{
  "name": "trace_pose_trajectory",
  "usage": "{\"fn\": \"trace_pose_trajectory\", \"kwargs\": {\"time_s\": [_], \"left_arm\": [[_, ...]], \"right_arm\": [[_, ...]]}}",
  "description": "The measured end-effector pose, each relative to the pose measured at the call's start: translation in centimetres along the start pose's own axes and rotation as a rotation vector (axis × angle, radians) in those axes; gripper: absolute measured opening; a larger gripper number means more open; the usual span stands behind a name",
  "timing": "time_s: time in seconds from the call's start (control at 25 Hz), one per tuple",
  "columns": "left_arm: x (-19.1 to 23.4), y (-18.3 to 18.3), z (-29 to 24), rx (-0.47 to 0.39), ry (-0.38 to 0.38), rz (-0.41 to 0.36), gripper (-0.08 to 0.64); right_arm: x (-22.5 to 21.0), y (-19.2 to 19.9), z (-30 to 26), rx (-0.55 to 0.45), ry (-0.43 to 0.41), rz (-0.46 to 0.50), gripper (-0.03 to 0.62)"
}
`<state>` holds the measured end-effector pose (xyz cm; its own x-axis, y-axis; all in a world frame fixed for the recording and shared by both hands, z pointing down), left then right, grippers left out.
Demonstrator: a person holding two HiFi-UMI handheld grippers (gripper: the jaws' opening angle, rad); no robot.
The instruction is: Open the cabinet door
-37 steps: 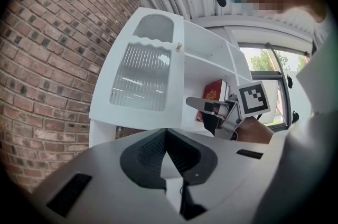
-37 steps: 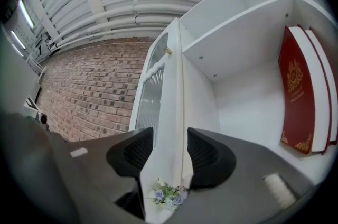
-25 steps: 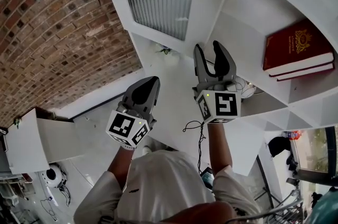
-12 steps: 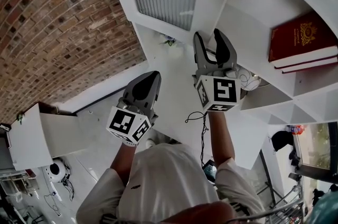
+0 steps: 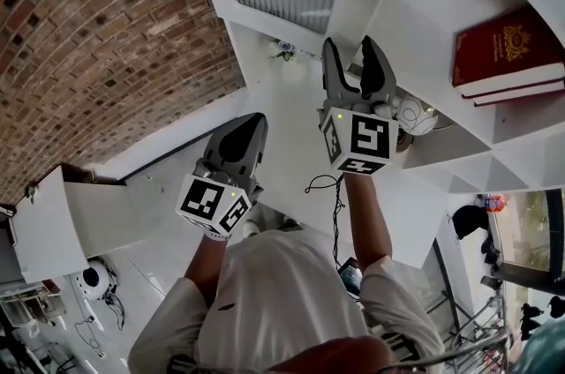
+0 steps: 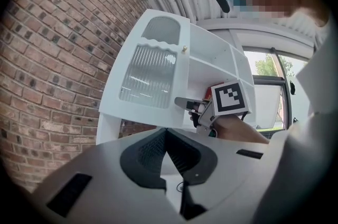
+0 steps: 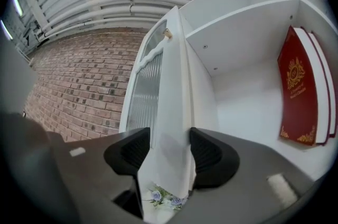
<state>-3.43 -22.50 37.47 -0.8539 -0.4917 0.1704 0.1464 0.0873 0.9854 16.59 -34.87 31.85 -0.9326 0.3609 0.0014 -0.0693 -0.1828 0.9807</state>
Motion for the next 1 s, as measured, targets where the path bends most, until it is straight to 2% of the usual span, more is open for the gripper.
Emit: {"fn": "trace_pose_trajectory", "kwargs": {"time_s": [0.28, 0.8, 1.0], "left_arm": [[0.2, 0.3, 1.9, -0.01, 0.008, 0.017, 0.009], [0.8, 0.0, 5.8, -0.014, 0.041, 0.037, 0.009], [1.4, 0.1, 7.1, -0.02, 0.045, 0.051, 0.009]], "right_arm": [[1.0, -0.3, 1.3, 0.012, -0.004, 0.003, 0.234], [2.8, -1.0, 4.0, 0.031, 0.055, 0.021, 0.12], [3.8, -1.2, 4.8, 0.038, 0.063, 0.026, 0.113]]}}
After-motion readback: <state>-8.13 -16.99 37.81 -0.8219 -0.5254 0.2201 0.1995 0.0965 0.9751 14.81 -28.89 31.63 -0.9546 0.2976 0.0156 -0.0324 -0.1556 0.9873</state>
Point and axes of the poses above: the fingertips, and each gripper's own axes: z backward along the fingers, x to its left, y out of its underside, the point moved 10 cm from there along z, backward along the fingers, and after that the axes turned 3 degrees about y, right-handed, at the moved point
